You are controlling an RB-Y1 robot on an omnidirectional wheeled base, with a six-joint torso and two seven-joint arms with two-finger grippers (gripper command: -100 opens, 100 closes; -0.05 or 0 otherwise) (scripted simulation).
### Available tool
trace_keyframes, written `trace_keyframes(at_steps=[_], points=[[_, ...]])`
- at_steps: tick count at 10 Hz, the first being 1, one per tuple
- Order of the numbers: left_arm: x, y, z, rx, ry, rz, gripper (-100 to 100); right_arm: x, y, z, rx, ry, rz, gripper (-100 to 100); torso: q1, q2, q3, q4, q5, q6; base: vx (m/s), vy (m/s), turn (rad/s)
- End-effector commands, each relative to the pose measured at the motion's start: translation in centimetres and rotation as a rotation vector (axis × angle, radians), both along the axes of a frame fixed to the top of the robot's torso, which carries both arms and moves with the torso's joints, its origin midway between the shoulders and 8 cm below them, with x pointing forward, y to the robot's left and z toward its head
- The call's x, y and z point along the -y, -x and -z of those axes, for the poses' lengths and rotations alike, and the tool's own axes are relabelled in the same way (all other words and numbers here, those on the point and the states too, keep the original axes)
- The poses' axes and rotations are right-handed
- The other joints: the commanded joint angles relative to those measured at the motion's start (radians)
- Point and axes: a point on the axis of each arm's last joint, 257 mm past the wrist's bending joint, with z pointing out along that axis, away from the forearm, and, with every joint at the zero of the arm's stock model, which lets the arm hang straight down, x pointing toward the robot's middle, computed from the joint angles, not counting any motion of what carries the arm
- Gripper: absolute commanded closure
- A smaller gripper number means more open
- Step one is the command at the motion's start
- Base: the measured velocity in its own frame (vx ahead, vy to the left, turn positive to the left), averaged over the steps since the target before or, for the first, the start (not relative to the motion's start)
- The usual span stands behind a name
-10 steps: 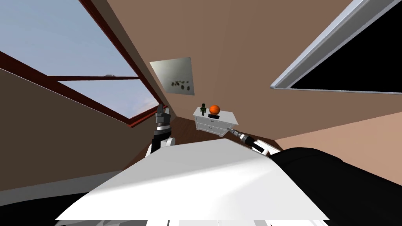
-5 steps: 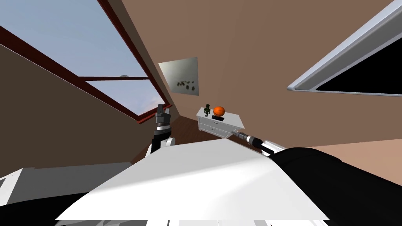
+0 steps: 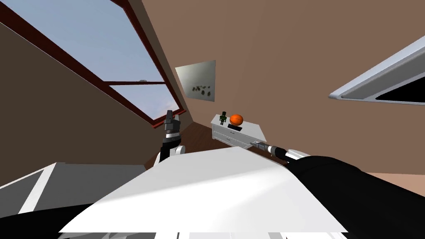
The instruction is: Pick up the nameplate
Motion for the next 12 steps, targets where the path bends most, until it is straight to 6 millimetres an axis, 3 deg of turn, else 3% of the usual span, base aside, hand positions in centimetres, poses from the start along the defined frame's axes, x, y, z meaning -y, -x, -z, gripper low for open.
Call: trace_keyframes(at_steps=[1,4,6,8,12], points=[[0.0,0.0,0.0,0.0,0.0,0.0,0,2.1,1.8,0.2,-0.062,0.068,-0.041,-100,0.0,0.0,0.0,0.0,0.0,0.0,0.069,0.044,0.246],[0.0,0.0,0.0,0.0,0.0,0.0,0,7.0,6.9,-0.1,-0.224,0.219,-0.148,-100,0.003,-0.006,-0.003,-0.001,0.001,-0.001,0.146,0.063,0.344],[0.0,0.0,0.0,0.0,0.0,0.0,0,9.2,10.1,-0.4,-0.325,0.288,-0.224,-100,0.0,-0.007,-0.004,-0.002,0.0,0.0,0.185,0.008,0.276],[0.0,0.0,0.0,0.0,0.0,0.0,0,9.2,10.1,-0.4,-0.325,0.289,-0.224,-100,0.002,-0.005,-0.003,-0.001,0.0,0.001,0.073,0.018,0.047],[0.0,0.0,0.0,0.0,0.0,0.0,0,11.7,15.8,-1.1,-0.496,0.364,-0.368,-100,0.003,-0.004,-0.002,-0.001,0.001,0.0,0.108,0.029,0.25]])
